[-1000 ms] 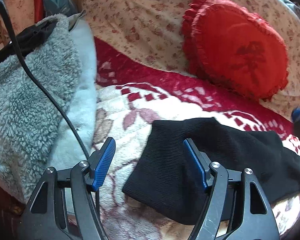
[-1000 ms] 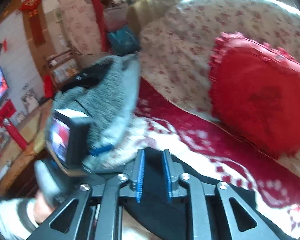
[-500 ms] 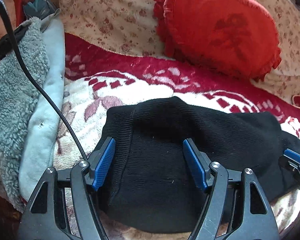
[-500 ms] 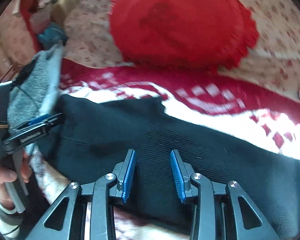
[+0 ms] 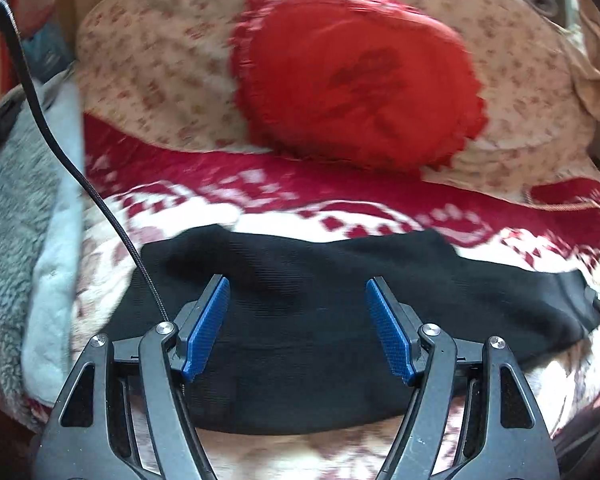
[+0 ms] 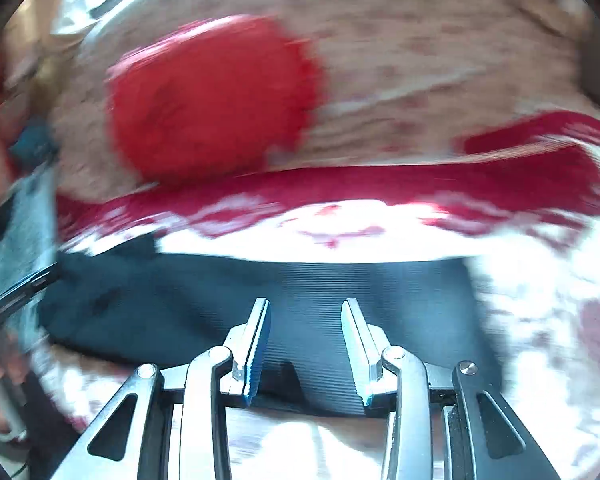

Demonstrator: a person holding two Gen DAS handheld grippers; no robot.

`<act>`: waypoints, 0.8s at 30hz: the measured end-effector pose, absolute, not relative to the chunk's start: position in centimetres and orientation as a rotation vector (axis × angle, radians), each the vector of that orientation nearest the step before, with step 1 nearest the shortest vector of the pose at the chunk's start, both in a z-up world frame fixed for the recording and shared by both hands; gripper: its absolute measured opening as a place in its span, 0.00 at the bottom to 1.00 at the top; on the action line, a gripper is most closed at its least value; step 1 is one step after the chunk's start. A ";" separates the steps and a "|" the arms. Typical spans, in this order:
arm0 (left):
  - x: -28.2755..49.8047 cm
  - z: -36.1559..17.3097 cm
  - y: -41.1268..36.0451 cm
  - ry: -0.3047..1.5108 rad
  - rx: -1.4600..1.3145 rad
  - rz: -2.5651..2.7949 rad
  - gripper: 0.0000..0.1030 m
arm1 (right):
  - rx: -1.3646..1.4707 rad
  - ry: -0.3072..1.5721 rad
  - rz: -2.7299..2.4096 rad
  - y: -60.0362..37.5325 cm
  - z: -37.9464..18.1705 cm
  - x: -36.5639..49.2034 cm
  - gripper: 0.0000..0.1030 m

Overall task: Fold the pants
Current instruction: 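Grasp the pants end with the right gripper and lift it toward the left gripper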

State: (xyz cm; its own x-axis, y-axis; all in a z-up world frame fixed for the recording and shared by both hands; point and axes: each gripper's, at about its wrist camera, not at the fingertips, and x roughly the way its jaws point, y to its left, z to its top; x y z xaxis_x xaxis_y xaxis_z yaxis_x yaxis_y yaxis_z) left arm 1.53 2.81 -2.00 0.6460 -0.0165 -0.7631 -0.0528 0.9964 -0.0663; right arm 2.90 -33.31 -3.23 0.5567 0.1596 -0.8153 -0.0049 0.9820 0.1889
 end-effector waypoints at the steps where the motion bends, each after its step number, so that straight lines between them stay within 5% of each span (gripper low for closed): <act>1: 1.6 -2.0 2.1 0.871 -0.079 0.001 0.69 | 0.158 0.980 0.011 -35.5 -3.3 2.6 0.35; 5: 2.2 -2.6 -1.5 0.905 -0.067 -0.096 0.69 | 0.172 1.017 -0.108 -40.2 -4.9 2.6 0.35; 8: 2.3 -3.0 -4.0 0.921 -0.063 -0.172 0.69 | 0.260 1.063 -0.027 -41.5 -6.8 3.1 0.12; 14: 2.4 -5.7 -7.8 0.989 0.009 -0.235 0.69 | 0.158 1.044 -0.069 -41.7 -6.6 3.1 0.02; 20: 2.5 -6.0 -8.8 1.001 0.043 -0.236 0.69 | 0.301 1.005 -0.071 -44.2 -6.2 1.8 0.03; 24: 2.7 -4.6 -9.8 0.985 0.013 -0.298 0.69 | 0.481 0.971 -0.028 -45.8 -5.0 -0.8 0.12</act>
